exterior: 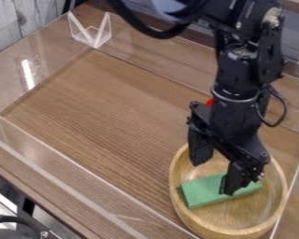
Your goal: Remove the green block from the brown bowl and put it on the table
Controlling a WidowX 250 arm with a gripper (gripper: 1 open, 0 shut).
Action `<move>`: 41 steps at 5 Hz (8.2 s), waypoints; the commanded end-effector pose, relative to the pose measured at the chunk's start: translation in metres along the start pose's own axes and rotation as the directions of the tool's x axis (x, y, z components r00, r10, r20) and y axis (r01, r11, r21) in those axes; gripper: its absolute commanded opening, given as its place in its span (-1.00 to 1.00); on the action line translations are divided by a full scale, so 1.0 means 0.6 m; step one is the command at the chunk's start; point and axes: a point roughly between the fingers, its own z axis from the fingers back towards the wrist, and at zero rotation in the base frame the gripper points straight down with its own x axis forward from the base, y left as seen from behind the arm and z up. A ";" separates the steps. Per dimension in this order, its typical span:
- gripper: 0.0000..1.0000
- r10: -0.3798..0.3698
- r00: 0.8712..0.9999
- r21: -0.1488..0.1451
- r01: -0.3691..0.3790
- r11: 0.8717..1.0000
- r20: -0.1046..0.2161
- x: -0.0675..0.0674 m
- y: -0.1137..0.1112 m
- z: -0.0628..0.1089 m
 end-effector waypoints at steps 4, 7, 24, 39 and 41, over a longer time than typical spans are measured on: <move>-1.00 0.000 1.000 -0.023 0.000 1.000 0.015 0.014 0.009 -0.013; -1.00 -0.012 0.996 0.017 0.011 1.000 0.091 0.012 0.032 0.058; 1.00 -0.310 0.942 0.121 0.295 0.948 0.130 -0.007 0.032 0.089; 1.00 -0.132 0.933 0.254 0.045 0.966 0.336 0.107 0.133 0.116; 1.00 -0.120 0.932 0.252 0.032 0.967 0.342 0.110 0.141 0.113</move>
